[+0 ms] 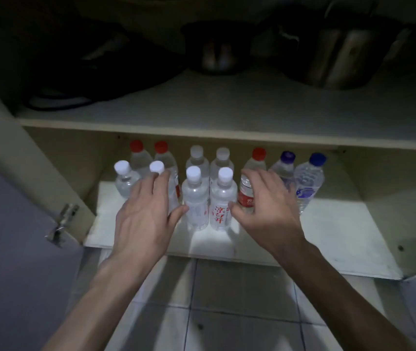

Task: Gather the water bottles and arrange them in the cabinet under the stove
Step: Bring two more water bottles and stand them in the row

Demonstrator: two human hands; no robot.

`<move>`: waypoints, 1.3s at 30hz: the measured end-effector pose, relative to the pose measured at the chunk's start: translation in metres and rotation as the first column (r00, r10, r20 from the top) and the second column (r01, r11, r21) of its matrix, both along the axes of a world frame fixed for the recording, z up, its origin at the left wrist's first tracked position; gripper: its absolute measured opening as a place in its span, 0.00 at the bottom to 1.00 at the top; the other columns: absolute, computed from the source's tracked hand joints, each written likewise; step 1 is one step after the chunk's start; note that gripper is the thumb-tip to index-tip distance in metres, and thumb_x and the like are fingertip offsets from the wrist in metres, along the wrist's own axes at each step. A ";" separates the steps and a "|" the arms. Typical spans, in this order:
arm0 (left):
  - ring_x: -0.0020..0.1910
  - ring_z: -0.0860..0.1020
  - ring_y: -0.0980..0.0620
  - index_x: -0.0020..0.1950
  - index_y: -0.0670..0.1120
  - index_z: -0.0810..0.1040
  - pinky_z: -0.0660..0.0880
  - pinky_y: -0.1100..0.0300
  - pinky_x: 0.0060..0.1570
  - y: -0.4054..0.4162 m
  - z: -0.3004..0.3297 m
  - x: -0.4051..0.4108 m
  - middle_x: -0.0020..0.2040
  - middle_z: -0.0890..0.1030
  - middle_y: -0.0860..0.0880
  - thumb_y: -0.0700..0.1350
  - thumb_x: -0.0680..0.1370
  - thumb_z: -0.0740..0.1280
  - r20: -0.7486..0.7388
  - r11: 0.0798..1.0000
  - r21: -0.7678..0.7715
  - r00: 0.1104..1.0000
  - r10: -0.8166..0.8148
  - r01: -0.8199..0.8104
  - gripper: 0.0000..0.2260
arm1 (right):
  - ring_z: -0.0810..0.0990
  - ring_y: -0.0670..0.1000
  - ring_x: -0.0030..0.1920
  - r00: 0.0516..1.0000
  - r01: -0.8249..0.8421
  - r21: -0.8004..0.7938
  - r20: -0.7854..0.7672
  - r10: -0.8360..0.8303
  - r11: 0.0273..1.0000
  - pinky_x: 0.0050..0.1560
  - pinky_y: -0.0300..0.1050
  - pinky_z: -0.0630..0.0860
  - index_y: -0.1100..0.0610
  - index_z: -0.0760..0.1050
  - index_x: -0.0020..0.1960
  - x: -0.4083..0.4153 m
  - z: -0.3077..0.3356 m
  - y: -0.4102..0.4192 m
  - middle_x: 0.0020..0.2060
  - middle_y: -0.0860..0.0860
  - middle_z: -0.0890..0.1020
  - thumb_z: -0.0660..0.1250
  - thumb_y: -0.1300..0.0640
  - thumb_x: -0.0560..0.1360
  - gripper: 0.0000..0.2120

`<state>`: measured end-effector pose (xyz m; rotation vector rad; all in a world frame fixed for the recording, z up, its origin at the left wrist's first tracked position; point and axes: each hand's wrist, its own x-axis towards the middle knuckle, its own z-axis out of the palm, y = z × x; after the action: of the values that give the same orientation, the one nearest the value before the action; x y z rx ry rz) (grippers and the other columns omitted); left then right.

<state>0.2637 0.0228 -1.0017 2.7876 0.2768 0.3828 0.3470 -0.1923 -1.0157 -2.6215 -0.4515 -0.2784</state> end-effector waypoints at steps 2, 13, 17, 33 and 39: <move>0.74 0.69 0.43 0.81 0.48 0.62 0.75 0.44 0.66 -0.001 0.034 -0.023 0.75 0.71 0.47 0.62 0.80 0.65 -0.058 1.000 0.020 0.998 -0.010 0.011 0.33 | 0.70 0.61 0.77 0.994 -0.042 -0.115 0.096 0.053 0.993 0.74 0.74 0.62 0.51 0.74 0.73 -0.022 0.028 -0.003 0.73 0.55 0.77 0.63 0.37 0.75 0.31; 0.78 0.68 0.38 0.78 0.47 0.70 0.73 0.37 0.69 -0.034 0.326 -0.163 0.76 0.72 0.45 0.71 0.80 0.53 -0.238 0.985 0.142 0.969 -0.066 0.102 0.37 | 0.65 0.62 0.80 0.983 -0.162 -0.286 -0.126 0.131 0.944 0.76 0.72 0.61 0.45 0.68 0.77 -0.149 0.340 -0.037 0.76 0.52 0.71 0.69 0.35 0.69 0.38; 0.79 0.67 0.38 0.79 0.46 0.69 0.73 0.39 0.71 -0.046 0.462 -0.227 0.78 0.71 0.44 0.66 0.78 0.65 -0.249 0.992 0.104 0.967 -0.050 0.078 0.35 | 0.64 0.62 0.81 0.973 -0.195 -0.302 -0.179 0.146 0.933 0.78 0.71 0.59 0.46 0.69 0.78 -0.202 0.480 -0.045 0.77 0.53 0.72 0.62 0.33 0.72 0.36; 0.77 0.69 0.40 0.78 0.47 0.70 0.74 0.43 0.70 0.044 0.775 -0.647 0.76 0.74 0.45 0.68 0.79 0.60 -0.027 0.727 0.306 0.758 0.652 -0.615 0.34 | 0.56 0.56 0.84 0.677 -0.704 -0.337 -0.052 0.735 0.625 0.82 0.66 0.52 0.43 0.58 0.84 -0.466 0.797 0.131 0.83 0.48 0.64 0.68 0.33 0.76 0.41; 0.80 0.68 0.41 0.80 0.48 0.68 0.73 0.43 0.72 0.038 0.791 -0.875 0.79 0.72 0.45 0.69 0.79 0.60 0.006 0.318 0.292 0.334 0.943 -0.902 0.36 | 0.59 0.56 0.83 0.278 -0.887 -0.379 0.012 0.960 0.262 0.80 0.66 0.58 0.42 0.60 0.83 -0.652 0.818 0.257 0.81 0.47 0.67 0.68 0.32 0.74 0.41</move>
<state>-0.6111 0.0610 -0.2109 2.5169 2.0853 0.4248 -0.3054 0.0650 -0.1979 -2.0213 -2.1967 -0.1010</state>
